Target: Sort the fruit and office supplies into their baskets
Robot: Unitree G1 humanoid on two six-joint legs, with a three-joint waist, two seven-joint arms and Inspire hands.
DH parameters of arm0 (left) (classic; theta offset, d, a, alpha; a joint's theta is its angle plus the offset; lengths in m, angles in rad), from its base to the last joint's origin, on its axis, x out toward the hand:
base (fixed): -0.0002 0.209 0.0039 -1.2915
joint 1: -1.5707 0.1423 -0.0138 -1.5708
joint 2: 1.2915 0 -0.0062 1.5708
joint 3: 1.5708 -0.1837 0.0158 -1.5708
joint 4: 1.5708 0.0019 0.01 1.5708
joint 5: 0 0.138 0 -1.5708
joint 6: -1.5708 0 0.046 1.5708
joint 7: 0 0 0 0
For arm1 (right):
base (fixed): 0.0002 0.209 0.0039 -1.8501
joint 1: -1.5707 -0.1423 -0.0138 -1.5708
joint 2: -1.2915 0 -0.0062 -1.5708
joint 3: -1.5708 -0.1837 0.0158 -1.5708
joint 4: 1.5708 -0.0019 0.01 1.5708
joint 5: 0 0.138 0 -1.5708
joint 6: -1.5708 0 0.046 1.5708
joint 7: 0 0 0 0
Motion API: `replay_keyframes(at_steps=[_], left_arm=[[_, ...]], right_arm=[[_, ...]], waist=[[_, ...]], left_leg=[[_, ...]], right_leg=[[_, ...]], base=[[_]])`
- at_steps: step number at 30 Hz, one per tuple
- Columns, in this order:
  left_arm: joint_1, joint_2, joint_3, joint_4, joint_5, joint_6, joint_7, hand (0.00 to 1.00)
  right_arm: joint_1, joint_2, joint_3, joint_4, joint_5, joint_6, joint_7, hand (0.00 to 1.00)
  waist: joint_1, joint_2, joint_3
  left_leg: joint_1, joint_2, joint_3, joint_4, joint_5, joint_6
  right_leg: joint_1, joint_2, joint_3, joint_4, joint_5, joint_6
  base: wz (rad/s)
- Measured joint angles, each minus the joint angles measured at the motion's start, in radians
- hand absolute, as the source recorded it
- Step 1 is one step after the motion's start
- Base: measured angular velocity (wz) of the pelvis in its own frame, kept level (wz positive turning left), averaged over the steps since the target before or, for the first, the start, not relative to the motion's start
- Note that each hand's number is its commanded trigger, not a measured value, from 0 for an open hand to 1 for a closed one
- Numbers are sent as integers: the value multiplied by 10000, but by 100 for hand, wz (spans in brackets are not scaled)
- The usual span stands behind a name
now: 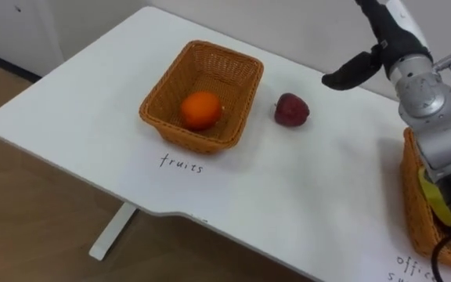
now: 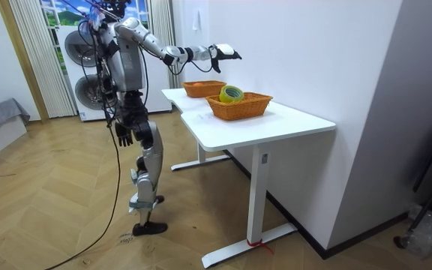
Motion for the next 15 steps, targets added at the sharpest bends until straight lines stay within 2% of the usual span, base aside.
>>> replay_keyframes(at_steps=[8,13,15], left_arm=[[-125,37,-13,-42,180,-24,-375,0],[-157,-11,-15,-238,248,-86,-468,0],[-230,2,-16,-227,249,-87,-444,0]], right_arm=[[71,-1,95,2,316,-29,47,0],[306,0,121,411,379,-97,326,0],[343,-4,209,811,363,-113,385,0]], waist=[[-27,30,22],[202,81,59],[375,69,48]], left_leg=[[9,7,7,22,-20,12],[7,7,32,33,-25,15],[-7,9,33,29,-25,13]], right_leg=[[10,-3,-64,23,3,4],[3,-7,-39,34,6,7],[-52,-5,-5,54,6,7]], base=[[0],[-1],[-3]])
